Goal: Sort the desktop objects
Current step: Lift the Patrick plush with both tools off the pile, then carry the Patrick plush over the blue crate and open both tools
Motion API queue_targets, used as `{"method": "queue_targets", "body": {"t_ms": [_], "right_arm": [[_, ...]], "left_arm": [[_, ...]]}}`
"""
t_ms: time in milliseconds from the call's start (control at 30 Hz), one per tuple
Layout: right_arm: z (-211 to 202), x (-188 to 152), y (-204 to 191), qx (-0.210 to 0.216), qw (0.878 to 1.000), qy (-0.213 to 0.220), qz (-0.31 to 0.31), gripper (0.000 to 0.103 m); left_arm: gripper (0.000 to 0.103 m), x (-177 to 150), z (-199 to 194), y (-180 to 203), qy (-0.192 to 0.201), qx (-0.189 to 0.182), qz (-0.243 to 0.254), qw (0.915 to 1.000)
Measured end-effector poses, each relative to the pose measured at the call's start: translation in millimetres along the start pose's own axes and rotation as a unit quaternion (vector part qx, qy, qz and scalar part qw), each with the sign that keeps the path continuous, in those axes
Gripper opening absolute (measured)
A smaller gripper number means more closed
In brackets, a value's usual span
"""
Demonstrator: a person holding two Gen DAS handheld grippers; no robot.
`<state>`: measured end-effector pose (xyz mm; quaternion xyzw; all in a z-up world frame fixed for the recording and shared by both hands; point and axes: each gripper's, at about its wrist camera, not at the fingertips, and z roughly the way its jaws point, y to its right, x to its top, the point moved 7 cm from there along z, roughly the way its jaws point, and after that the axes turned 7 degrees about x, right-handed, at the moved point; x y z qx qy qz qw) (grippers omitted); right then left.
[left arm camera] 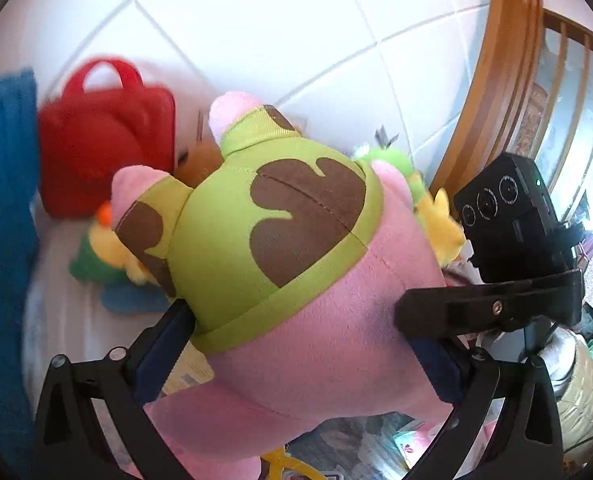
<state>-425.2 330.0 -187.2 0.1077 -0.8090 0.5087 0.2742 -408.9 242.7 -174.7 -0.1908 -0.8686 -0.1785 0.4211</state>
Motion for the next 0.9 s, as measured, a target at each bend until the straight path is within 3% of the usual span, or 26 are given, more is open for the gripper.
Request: {"method": "queue_targets", "body": {"t_ms": [233, 367, 667, 833, 900], "right_arm": [[-18, 13, -79, 0.037, 0.997, 0.015, -0.06, 0.103], [2, 14, -143, 0.049, 0.993, 0.006, -0.107, 0.103], [109, 16, -285, 0.091, 0.978, -0.026, -0.185, 0.103], [194, 15, -332, 0.102, 0.977, -0.033, -0.182, 0.103], [229, 15, -336, 0.082, 0.981, -0.037, -0.172, 0.103]], "left_arm": [[0.103, 34, -94, -6, 0.07, 0.047, 0.014, 0.9963], [0.103, 49, -156, -29, 0.108, 0.08, 0.008, 0.9909], [0.103, 62, -294, -141, 0.163, 0.17, -0.016, 0.9718], [0.103, 56, -336, -227, 0.154, 0.2, -0.021, 0.9674], [0.103, 51, -343, -259, 0.138, 0.216, -0.021, 0.9662]]}}
